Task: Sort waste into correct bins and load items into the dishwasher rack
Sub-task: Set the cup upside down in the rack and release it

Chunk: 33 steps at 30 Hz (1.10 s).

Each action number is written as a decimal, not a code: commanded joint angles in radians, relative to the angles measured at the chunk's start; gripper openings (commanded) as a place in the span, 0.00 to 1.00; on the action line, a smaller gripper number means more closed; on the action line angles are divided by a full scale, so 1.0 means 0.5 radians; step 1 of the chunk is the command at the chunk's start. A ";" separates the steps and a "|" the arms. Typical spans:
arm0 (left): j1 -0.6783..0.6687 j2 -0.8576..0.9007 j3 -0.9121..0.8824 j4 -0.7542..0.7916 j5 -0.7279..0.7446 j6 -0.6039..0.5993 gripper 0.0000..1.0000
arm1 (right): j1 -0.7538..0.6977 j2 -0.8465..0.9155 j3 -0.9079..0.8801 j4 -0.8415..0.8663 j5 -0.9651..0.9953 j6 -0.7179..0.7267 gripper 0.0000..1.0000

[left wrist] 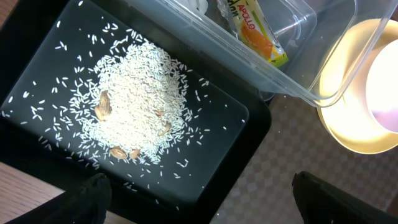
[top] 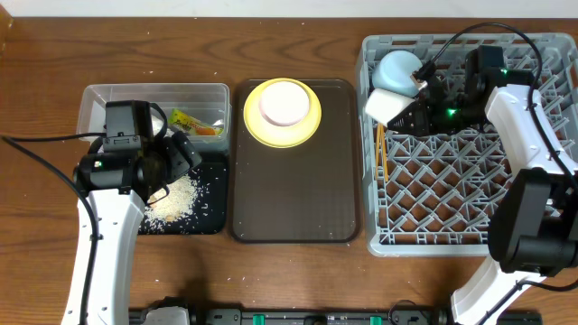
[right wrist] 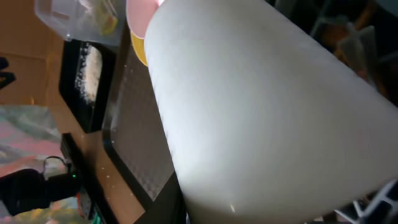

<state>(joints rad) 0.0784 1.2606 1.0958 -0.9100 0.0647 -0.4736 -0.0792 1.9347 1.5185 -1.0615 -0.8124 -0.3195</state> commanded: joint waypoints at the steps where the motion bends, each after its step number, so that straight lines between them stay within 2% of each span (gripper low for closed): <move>1: 0.008 0.004 0.029 -0.005 -0.011 0.011 0.96 | -0.017 0.022 -0.020 -0.034 0.308 0.008 0.12; 10: 0.008 0.004 0.029 -0.005 -0.011 0.011 0.96 | -0.018 0.022 -0.019 -0.135 0.533 0.008 0.13; 33: 0.008 0.004 0.029 -0.005 -0.011 0.011 0.96 | -0.116 0.016 0.002 -0.232 0.682 0.072 0.13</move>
<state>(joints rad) 0.0784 1.2606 1.0958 -0.9100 0.0647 -0.4736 -0.1173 1.9358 1.5112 -1.1675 -0.4919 -0.2958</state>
